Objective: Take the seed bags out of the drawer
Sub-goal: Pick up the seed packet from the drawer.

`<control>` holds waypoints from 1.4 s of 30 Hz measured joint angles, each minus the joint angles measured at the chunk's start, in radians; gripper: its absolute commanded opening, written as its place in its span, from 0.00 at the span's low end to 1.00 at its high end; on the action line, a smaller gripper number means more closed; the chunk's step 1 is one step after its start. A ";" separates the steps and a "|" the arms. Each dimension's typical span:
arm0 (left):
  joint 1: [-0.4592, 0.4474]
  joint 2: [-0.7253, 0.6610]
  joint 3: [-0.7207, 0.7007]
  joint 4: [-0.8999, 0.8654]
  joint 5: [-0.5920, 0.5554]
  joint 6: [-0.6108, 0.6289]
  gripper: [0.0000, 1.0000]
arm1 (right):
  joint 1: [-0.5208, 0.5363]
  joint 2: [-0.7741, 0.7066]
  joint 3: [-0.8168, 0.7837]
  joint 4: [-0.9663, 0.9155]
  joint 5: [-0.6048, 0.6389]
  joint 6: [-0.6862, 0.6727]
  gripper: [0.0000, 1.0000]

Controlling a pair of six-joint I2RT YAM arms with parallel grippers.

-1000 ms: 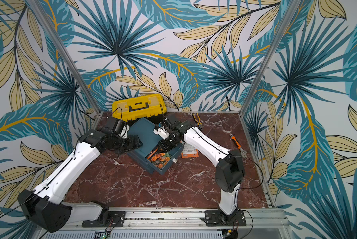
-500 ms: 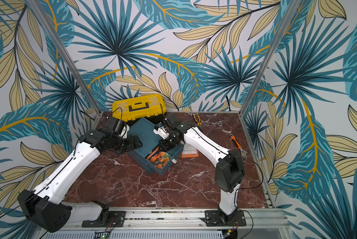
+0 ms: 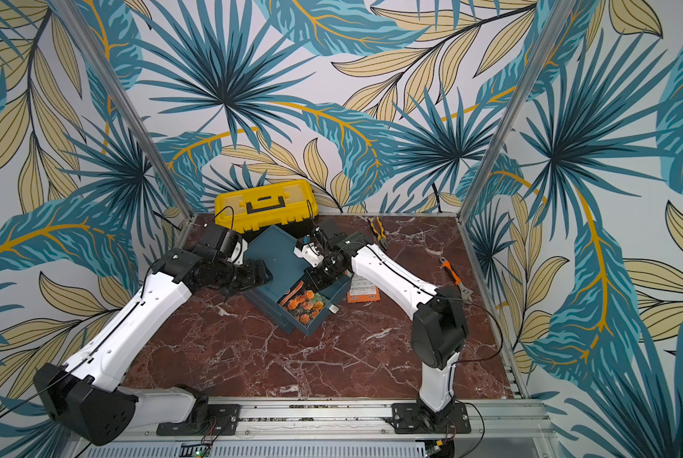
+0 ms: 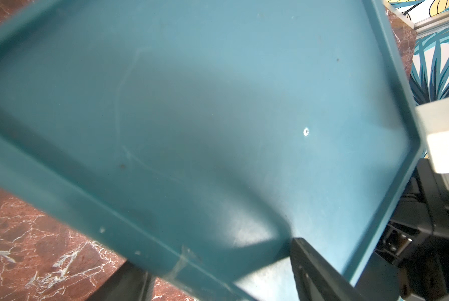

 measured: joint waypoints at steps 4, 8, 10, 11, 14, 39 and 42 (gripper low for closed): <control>0.000 0.000 0.000 0.000 0.000 0.000 0.83 | 0.000 -0.003 0.000 0.005 -0.008 0.015 0.00; 0.000 0.000 0.000 0.000 0.000 0.000 0.83 | 0.000 -0.018 -0.001 0.007 -0.011 0.031 0.00; 0.000 0.000 0.000 0.000 0.000 0.000 0.83 | 0.000 -0.029 -0.001 0.009 -0.010 0.042 0.00; 0.000 0.000 0.000 0.000 0.000 0.000 0.83 | 0.000 -0.036 -0.001 0.010 -0.009 0.048 0.00; 0.000 0.000 0.000 0.000 0.000 0.000 0.83 | 0.000 -0.048 0.008 0.004 -0.006 0.072 0.00; 0.000 0.000 0.000 0.002 0.003 0.000 0.83 | -0.009 0.019 0.286 -0.316 -0.005 0.317 0.00; 0.000 0.000 0.000 0.002 0.003 0.001 0.83 | -0.019 0.019 0.289 -0.326 -0.009 0.331 0.00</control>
